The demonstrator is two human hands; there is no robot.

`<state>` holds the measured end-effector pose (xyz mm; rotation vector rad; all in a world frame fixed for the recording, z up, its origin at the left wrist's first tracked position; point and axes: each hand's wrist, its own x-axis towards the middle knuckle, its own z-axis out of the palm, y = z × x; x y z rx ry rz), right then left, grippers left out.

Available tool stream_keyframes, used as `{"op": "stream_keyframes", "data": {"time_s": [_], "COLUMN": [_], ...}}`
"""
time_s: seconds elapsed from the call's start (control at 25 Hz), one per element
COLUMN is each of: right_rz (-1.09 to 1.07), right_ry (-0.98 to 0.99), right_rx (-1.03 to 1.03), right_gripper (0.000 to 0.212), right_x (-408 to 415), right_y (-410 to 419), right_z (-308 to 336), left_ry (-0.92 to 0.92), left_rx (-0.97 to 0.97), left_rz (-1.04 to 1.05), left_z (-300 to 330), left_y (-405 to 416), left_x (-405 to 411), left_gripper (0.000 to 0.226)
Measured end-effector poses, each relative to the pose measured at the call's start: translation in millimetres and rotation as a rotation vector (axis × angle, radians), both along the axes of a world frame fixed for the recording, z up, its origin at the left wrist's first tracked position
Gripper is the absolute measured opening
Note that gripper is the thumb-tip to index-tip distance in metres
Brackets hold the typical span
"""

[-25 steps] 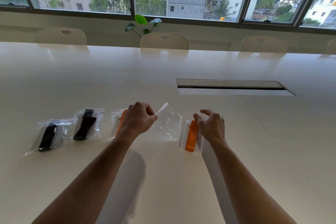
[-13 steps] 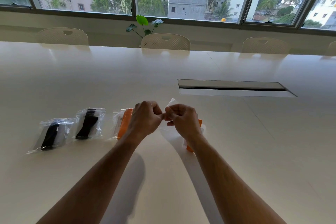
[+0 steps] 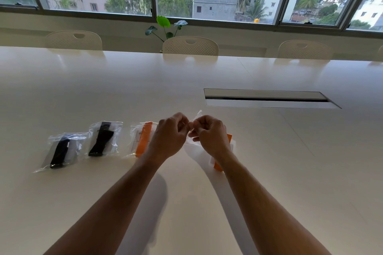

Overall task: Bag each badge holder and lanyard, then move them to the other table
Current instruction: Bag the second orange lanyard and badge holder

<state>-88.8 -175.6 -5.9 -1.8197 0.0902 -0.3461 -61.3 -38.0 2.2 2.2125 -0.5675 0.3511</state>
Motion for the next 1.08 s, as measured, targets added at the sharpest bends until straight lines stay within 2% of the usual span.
{"op": "stream_keyframes", "data": {"time_s": [0.08, 0.2, 0.4, 0.56, 0.64, 0.8, 0.92, 1.08], "right_rz": [-0.018, -0.131, -0.252, -0.299, -0.252, -0.131, -0.114, -0.066], "right_ry": [-0.001, -0.02, -0.033, -0.121, -0.221, -0.354, -0.264, -0.226], "right_rx": [-0.08, -0.231, -0.305, -0.322, -0.316, -0.408, -0.294, -0.355], "right_gripper": [0.014, 0.012, 0.018, 0.018, 0.024, 0.008, 0.03, 0.056], "right_x": [-1.0, -1.8, -5.6, -6.3, -5.7, -3.8, -5.0, -6.4], "right_y": [1.0, 6.5, 7.4, 4.1, 6.8, 8.4, 6.2, -1.2], "right_z": [1.8, 1.4, -3.5, -4.0, -4.1, -5.8, -5.7, -7.2], "left_ry": [-0.057, -0.153, -0.258, -0.322, -0.36, -0.4, -0.38, -0.392], "left_rx": [0.026, 0.009, 0.014, 0.019, -0.002, 0.004, -0.004, 0.031], "left_rz": [0.043, 0.215, 0.331, 0.292, 0.242, 0.17, 0.13, 0.044], "left_z": [-3.7, -2.8, 1.2, 0.3, -0.3, 0.6, -1.0, -7.7], "left_y": [-3.3, -6.4, -3.0, -4.8, -8.9, -15.0, -15.3, -12.3], "left_x": [-1.1, -1.2, -2.7, -6.5, -10.3, -13.0, -10.9, -7.9], "left_gripper": [0.011, 0.017, 0.017, 0.021, 0.021, 0.019, 0.019, 0.022]}}
